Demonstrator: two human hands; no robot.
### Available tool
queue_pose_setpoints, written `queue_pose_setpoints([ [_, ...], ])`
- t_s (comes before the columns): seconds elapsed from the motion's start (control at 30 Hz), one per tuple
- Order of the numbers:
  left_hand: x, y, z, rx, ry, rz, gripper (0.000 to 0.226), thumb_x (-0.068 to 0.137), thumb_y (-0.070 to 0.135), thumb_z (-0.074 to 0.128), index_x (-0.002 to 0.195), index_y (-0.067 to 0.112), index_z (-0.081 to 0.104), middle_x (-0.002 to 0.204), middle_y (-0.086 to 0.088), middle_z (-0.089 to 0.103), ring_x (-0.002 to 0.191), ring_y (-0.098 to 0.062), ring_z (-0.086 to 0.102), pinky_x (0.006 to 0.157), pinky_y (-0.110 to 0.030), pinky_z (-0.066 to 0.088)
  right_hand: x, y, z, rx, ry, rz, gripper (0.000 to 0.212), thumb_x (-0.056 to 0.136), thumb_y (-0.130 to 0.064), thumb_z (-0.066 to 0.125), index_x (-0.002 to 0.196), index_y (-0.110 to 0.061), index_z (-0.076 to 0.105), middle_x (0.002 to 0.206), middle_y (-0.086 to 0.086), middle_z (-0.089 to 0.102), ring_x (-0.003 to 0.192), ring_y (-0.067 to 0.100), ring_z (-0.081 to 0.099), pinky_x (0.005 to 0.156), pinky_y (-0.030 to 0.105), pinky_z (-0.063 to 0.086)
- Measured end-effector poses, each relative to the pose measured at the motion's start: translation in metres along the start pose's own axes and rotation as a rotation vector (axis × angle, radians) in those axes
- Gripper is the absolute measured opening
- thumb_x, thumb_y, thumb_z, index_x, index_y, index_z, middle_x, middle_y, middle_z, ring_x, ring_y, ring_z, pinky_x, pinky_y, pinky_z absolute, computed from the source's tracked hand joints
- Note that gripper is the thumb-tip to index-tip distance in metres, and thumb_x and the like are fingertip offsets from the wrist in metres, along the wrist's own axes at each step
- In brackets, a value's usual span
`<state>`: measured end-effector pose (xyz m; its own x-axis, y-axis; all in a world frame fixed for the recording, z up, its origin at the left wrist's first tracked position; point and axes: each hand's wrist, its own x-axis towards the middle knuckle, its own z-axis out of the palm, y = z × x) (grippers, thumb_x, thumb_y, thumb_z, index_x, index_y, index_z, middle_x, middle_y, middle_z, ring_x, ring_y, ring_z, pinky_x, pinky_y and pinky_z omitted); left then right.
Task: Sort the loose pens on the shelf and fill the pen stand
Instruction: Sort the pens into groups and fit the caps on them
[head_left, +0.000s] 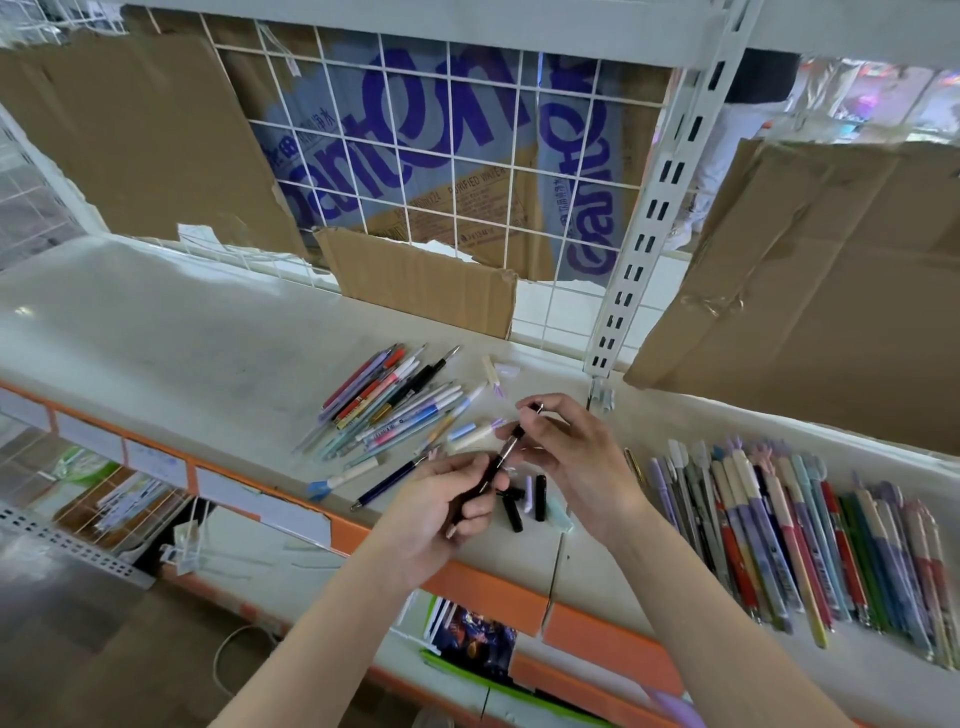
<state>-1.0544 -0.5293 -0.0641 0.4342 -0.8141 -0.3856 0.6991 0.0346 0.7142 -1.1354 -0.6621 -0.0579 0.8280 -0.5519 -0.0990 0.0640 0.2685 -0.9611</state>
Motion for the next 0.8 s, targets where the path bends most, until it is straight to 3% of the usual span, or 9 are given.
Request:
queue_pose_setpoints([
  [0.1,-0.002,-0.001,-0.002,0.07,-0.019,-0.015,0.022,0.08,0.01,0.055,0.095,-0.004,0.065,0.07,-0.007,0.06,0.047,-0.008,0.042,0.042,-0.016,0.038,0.001,0.003,0.0,-0.044,0.034,0.026,0.012,0.088,-0.012,0.061,0.08,-0.005,0.055,0.077,0.016,0.064,0.065,0.024,0.06,0.064,0.028,0.051],
  [0.23,-0.004,-0.001,0.001,0.1,0.019,-0.035,0.01,0.072,0.007,0.062,0.071,0.007,0.073,0.068,-0.008,0.063,0.048,-0.011,0.05,0.048,-0.02,0.048,0.005,0.008,0.001,-0.044,0.073,0.078,0.034,0.083,-0.016,0.067,0.061,-0.012,0.043,0.068,0.009,0.052,0.063,0.019,0.051,0.063,0.029,0.041],
  [0.4,-0.001,-0.004,0.002,0.103,0.087,-0.014,0.014,0.074,-0.003,0.064,0.065,0.006,0.07,0.066,-0.011,0.064,0.049,-0.013,0.057,0.051,-0.022,0.053,0.005,0.01,0.001,-0.03,0.085,0.133,0.039,0.082,-0.02,0.07,0.058,-0.014,0.04,0.065,0.008,0.044,0.06,0.017,0.047,0.064,0.032,0.037],
  [0.57,0.001,-0.007,0.0,0.198,0.146,0.064,0.009,0.075,-0.006,0.065,0.073,0.002,0.063,0.059,-0.004,0.061,0.049,-0.011,0.051,0.044,-0.016,0.044,0.002,0.009,0.0,-0.124,0.077,0.134,0.034,0.077,-0.025,0.074,0.061,-0.01,0.049,0.069,0.013,0.056,0.061,0.022,0.053,0.062,0.035,0.041],
  [0.67,0.001,-0.008,-0.002,0.157,0.151,0.055,0.012,0.065,0.004,0.07,0.074,0.0,0.063,0.062,-0.007,0.057,0.051,-0.011,0.047,0.038,-0.014,0.033,-0.003,0.008,0.001,-0.124,0.026,0.092,0.036,0.068,-0.036,0.071,0.071,-0.003,0.056,0.077,0.012,0.066,0.075,0.024,0.06,0.071,0.038,0.042],
  [0.73,0.002,-0.008,-0.001,0.095,0.154,0.016,0.011,0.066,0.005,0.067,0.074,-0.001,0.061,0.063,-0.009,0.056,0.049,-0.01,0.045,0.035,-0.013,0.029,-0.005,0.01,0.001,-0.123,0.021,0.044,0.042,0.07,-0.035,0.068,0.078,0.005,0.056,0.079,0.007,0.07,0.078,0.027,0.059,0.07,0.037,0.041],
  [0.8,0.003,-0.007,0.002,0.052,0.158,-0.038,0.005,0.072,0.004,0.063,0.074,0.0,0.06,0.064,-0.009,0.054,0.046,-0.008,0.043,0.033,-0.012,0.023,-0.006,0.016,0.001,-0.079,0.015,0.017,0.032,0.081,-0.025,0.064,0.076,0.004,0.051,0.079,0.006,0.07,0.071,0.025,0.058,0.061,0.032,0.04],
])
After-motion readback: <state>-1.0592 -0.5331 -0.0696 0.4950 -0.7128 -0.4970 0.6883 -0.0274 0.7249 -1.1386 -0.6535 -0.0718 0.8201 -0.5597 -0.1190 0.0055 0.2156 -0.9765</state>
